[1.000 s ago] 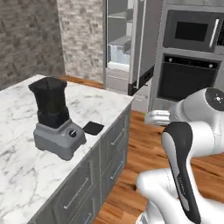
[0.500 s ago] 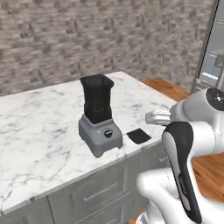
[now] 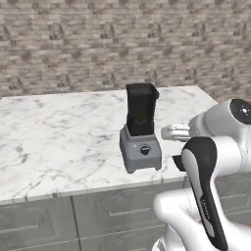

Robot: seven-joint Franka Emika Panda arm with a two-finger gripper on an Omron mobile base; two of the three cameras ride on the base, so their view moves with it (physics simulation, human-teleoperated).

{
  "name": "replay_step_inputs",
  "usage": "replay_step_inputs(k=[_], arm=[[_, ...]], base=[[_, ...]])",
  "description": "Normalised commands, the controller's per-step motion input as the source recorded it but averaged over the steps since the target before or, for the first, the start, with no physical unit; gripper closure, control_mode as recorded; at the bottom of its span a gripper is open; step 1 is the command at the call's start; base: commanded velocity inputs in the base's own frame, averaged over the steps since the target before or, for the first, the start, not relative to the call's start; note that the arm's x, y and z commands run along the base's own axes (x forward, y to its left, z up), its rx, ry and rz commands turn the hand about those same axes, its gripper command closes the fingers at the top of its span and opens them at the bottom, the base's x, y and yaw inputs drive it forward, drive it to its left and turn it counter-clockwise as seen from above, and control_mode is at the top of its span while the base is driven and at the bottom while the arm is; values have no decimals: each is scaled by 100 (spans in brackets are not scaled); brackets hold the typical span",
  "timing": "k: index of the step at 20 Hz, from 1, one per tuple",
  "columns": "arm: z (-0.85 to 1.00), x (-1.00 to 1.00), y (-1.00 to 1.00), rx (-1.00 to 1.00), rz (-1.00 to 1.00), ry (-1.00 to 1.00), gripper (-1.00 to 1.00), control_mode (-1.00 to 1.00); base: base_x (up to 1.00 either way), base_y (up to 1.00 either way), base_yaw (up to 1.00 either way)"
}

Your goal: Grab the lemon and lime from the fridge, place them in the blender, close the lid, and turn on the blender to create a marinade.

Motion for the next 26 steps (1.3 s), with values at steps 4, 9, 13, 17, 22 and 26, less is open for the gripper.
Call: replay_step_inputs(k=[4, 9, 13, 17, 22, 26], arm=[[0, 0, 0, 0, 0, 0, 100, 100], [0, 0, 0, 0, 0, 0, 100, 100], [0, 0, 0, 0, 0, 0, 100, 100], [0, 0, 0, 0, 0, 0, 100, 100], [39, 0, 0, 0, 1, 0, 100, -100], [91, 0, 0, -3, 7, 0, 100, -100]], base=[[6, -4, 5], [38, 0, 1], [31, 0, 2], [18, -1, 2], [0, 0, 1], [0, 0, 0]])
